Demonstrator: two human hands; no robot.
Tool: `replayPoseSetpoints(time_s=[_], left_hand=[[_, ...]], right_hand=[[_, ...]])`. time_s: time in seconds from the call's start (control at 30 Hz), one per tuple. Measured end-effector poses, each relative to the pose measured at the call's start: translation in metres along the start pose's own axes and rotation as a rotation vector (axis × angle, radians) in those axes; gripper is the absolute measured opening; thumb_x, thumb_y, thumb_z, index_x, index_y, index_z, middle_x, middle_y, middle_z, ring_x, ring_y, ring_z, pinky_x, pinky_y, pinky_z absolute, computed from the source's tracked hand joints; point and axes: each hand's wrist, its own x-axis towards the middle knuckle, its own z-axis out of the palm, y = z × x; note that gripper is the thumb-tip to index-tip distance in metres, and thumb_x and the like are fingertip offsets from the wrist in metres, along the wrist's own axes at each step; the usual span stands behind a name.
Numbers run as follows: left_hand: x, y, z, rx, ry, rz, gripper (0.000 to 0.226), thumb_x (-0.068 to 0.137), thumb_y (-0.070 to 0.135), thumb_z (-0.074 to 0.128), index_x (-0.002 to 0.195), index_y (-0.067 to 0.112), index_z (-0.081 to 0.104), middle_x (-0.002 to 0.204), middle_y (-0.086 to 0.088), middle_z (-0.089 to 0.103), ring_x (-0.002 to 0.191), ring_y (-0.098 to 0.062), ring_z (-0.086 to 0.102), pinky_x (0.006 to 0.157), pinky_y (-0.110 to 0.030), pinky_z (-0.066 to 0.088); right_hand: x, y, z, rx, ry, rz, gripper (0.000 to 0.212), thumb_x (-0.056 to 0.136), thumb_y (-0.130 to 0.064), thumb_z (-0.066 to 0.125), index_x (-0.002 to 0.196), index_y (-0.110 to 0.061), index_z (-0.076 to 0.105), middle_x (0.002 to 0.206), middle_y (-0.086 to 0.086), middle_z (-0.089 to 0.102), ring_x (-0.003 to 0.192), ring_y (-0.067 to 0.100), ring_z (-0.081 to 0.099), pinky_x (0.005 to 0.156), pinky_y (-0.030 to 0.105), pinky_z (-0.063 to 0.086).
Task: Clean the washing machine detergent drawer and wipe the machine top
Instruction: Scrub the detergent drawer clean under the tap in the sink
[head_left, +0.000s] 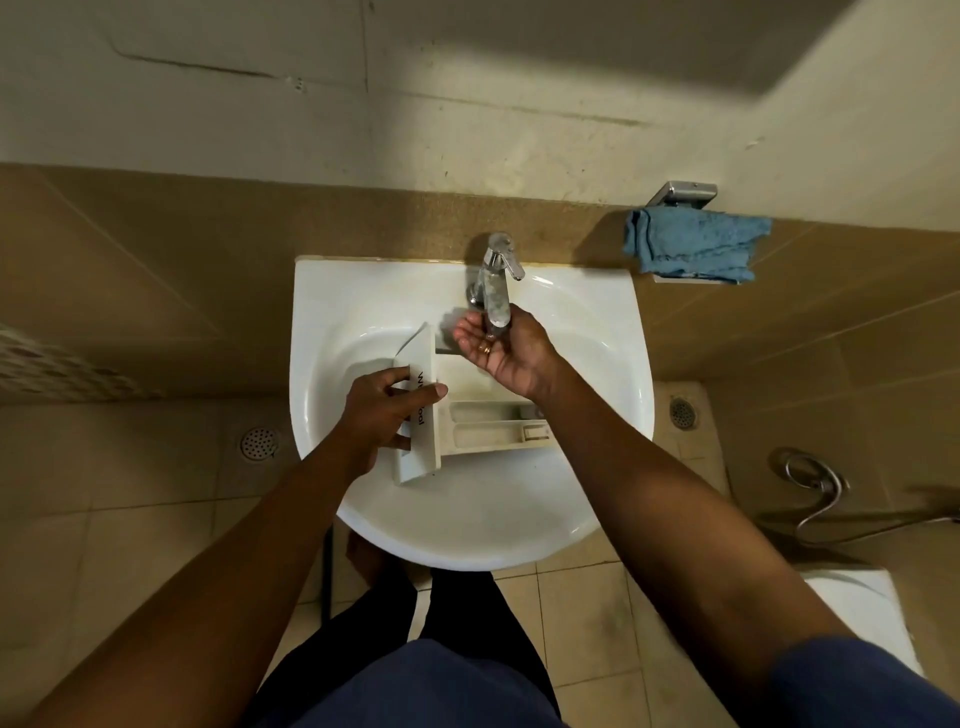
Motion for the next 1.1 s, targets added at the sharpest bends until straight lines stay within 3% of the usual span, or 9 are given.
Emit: replayPoseSetpoints(time_s=[0.13, 0.23, 0.4, 0.53, 0.67, 0.77, 0.87, 0.97, 1.1], left_hand=[[0.0, 0.001, -0.001, -0.007, -0.012, 0.002, 0.058, 0.076, 0.03, 0.091, 0.128, 0.022, 0.067, 0.1, -0.003, 0.071, 0.088, -0.016, 0.067, 0.058, -0.037, 0.059], [0.001, 0.0, -0.001, -0.014, -0.014, -0.001, 0.061, 0.076, 0.031, 0.091, 0.131, 0.021, 0.065, 0.1, -0.001, 0.071, 0.09, -0.014, 0.067, 0.06, -0.038, 0.06], [0.004, 0.0, -0.002, 0.008, -0.009, 0.023, 0.067, 0.075, 0.033, 0.091, 0.135, 0.019, 0.064, 0.101, -0.003, 0.071, 0.094, -0.017, 0.068, 0.062, -0.043, 0.063], [0.005, -0.001, -0.002, 0.018, -0.007, 0.023, 0.067, 0.073, 0.033, 0.093, 0.133, 0.02, 0.065, 0.105, -0.007, 0.071, 0.094, -0.02, 0.069, 0.064, -0.047, 0.064], [0.003, 0.0, 0.001, 0.015, -0.023, 0.011, 0.051, 0.075, 0.03, 0.091, 0.119, 0.027, 0.065, 0.102, -0.009, 0.071, 0.091, -0.021, 0.068, 0.072, -0.055, 0.064], [0.002, 0.001, 0.001, 0.011, -0.015, 0.01, 0.058, 0.076, 0.031, 0.091, 0.127, 0.024, 0.065, 0.103, -0.008, 0.071, 0.093, -0.02, 0.068, 0.063, -0.046, 0.064], [0.002, 0.0, 0.0, 0.014, -0.01, 0.016, 0.067, 0.075, 0.033, 0.091, 0.135, 0.019, 0.064, 0.104, -0.006, 0.071, 0.095, -0.02, 0.068, 0.055, -0.038, 0.06], [0.003, -0.002, 0.0, 0.001, -0.016, 0.013, 0.07, 0.073, 0.033, 0.092, 0.136, 0.018, 0.064, 0.103, -0.008, 0.072, 0.096, -0.022, 0.069, 0.055, -0.038, 0.06], [0.002, -0.002, 0.0, -0.001, -0.007, 0.014, 0.067, 0.074, 0.032, 0.092, 0.133, 0.017, 0.066, 0.103, -0.008, 0.073, 0.096, -0.023, 0.069, 0.055, -0.038, 0.059]], right_hand=[[-0.023, 0.006, -0.026, -0.447, 0.087, 0.009, 0.034, 0.102, -0.013, 0.041, 0.081, 0.003, 0.063, 0.085, 0.025, 0.07, 0.076, 0.038, 0.071, 0.065, 0.039, 0.063], [-0.041, 0.04, -0.036, -0.762, 0.017, -0.022, 0.038, 0.101, -0.013, 0.045, 0.092, 0.011, 0.073, 0.095, 0.029, 0.075, 0.088, 0.042, 0.075, 0.084, 0.048, 0.063], [-0.053, 0.087, -0.083, -1.478, -0.259, -0.729, 0.027, 0.107, -0.026, 0.051, 0.116, -0.013, 0.074, 0.115, 0.001, 0.076, 0.106, 0.015, 0.071, 0.095, 0.037, 0.056], [-0.069, 0.073, -0.126, -1.86, -0.217, -0.846, 0.033, 0.106, -0.035, 0.053, 0.134, -0.022, 0.066, 0.125, -0.003, 0.073, 0.109, 0.016, 0.069, 0.099, 0.034, 0.053], [-0.059, 0.059, -0.114, -2.042, -0.112, -0.789, 0.035, 0.104, -0.044, 0.043, 0.102, -0.025, 0.072, 0.089, -0.004, 0.075, 0.081, 0.02, 0.071, 0.075, 0.036, 0.055], [-0.05, 0.083, -0.076, -1.851, -0.072, -0.899, 0.035, 0.101, -0.04, 0.047, 0.087, -0.016, 0.069, 0.075, 0.001, 0.069, 0.068, 0.023, 0.067, 0.063, 0.035, 0.051], [-0.062, 0.108, -0.067, -1.667, -0.083, -0.888, 0.033, 0.103, -0.043, 0.051, 0.115, -0.017, 0.068, 0.104, 0.0, 0.073, 0.093, 0.018, 0.068, 0.083, 0.036, 0.055], [-0.079, 0.097, -0.107, -1.798, -0.117, -0.83, 0.039, 0.106, -0.044, 0.048, 0.14, -0.028, 0.058, 0.134, -0.005, 0.067, 0.12, 0.013, 0.062, 0.109, 0.034, 0.043], [-0.07, 0.07, -0.117, -1.929, -0.012, -0.779, 0.035, 0.107, -0.046, 0.042, 0.115, -0.028, 0.071, 0.11, -0.009, 0.075, 0.101, 0.011, 0.069, 0.106, 0.043, 0.047]])
